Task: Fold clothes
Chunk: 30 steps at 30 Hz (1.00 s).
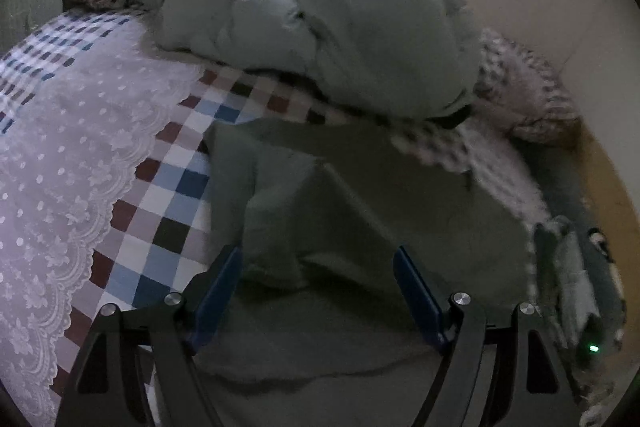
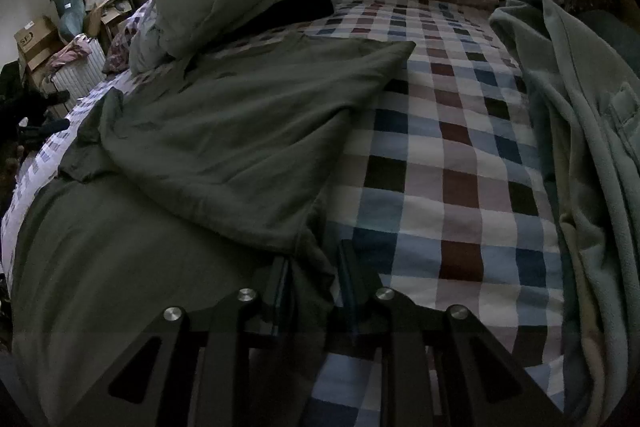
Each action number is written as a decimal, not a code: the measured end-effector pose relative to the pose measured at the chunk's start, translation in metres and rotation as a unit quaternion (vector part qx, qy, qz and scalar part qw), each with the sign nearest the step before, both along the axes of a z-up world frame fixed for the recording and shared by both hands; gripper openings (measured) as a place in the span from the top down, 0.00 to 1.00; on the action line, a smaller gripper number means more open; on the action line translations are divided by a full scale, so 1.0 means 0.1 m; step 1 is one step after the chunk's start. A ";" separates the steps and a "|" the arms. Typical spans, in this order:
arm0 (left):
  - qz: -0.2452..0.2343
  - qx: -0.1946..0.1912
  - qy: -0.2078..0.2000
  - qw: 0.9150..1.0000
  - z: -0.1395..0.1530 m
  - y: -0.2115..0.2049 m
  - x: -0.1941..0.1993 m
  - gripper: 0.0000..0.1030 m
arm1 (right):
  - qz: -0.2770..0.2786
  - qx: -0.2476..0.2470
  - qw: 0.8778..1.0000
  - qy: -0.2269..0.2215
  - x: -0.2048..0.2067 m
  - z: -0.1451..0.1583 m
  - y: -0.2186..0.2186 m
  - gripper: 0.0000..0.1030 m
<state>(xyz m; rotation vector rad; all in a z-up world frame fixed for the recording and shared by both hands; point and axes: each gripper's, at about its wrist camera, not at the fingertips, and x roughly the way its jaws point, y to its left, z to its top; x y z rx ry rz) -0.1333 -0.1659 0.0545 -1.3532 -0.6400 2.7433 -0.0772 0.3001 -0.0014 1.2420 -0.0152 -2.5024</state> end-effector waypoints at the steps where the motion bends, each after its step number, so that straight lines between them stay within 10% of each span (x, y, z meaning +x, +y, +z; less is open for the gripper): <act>1: 0.009 0.002 -0.001 1.000 -0.03 -0.02 -0.02 0.21 | 0.000 0.000 1.000 0.001 0.00 0.00 0.00 0.77; 5: 0.024 0.009 -0.025 0.999 -0.17 -0.03 -0.10 0.40 | 0.001 0.004 1.000 0.006 0.01 0.01 -0.01 0.76; 7: 0.025 0.010 -0.044 0.999 -0.21 -0.02 -0.14 0.86 | 0.006 0.011 1.000 0.011 0.01 0.02 -0.04 0.74; 21: 0.019 0.071 -0.038 0.997 0.12 -0.42 0.03 0.91 | 0.007 -0.018 1.000 0.018 -0.04 0.10 0.05 0.95; 30: -0.017 0.038 -0.131 0.990 -0.27 -0.41 0.23 0.89 | 0.013 -0.016 1.000 -0.018 -0.06 0.01 0.09 0.92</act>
